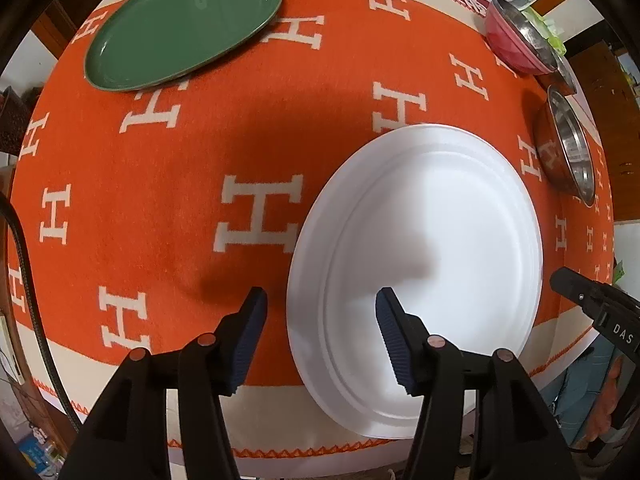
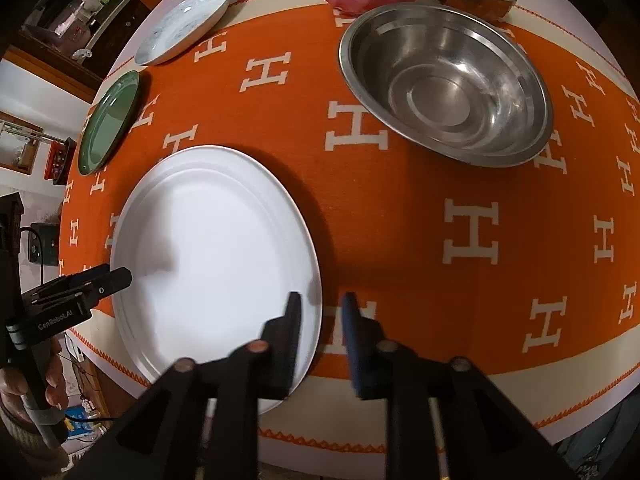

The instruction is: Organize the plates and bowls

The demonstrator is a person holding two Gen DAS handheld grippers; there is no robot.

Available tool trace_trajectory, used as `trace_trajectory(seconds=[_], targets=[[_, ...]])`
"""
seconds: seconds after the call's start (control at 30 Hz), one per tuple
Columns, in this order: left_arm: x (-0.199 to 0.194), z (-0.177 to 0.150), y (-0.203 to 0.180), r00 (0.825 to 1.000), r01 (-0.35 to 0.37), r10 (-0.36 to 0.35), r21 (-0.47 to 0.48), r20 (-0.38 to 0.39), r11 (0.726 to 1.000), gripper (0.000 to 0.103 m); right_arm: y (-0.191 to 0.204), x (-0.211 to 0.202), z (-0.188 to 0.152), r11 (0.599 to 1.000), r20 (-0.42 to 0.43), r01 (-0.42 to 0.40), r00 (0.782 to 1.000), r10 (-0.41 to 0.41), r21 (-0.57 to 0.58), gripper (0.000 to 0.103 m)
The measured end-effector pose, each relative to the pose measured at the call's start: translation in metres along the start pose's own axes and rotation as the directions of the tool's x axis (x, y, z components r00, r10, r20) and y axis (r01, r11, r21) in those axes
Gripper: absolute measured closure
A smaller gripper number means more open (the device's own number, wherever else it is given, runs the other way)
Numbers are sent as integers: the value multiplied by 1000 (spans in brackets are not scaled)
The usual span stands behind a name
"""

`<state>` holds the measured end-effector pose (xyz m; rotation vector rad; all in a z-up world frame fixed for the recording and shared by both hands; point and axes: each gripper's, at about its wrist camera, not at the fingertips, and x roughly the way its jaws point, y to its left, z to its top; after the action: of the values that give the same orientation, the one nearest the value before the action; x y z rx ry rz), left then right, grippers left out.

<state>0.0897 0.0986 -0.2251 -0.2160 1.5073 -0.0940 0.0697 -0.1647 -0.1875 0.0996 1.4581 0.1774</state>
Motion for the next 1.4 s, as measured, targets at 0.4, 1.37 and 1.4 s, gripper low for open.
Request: trace_trajectory(seconds=[0.4, 1.37, 1.4], targets=[[-19, 0, -2, 998, -28, 26, 30, 65, 999, 39, -1, -5, 1, 1000, 15, -1, 1000, 1, -13, 76], [-156, -51, -6, 893, -47, 106, -144, 438, 988, 26, 6, -61, -5, 980, 98, -110, 987, 127, -163, 76], [-158, -53, -5, 891, -40, 106, -156, 441, 987, 26, 5, -65, -5, 979, 104, -115, 986, 134, -171, 76]])
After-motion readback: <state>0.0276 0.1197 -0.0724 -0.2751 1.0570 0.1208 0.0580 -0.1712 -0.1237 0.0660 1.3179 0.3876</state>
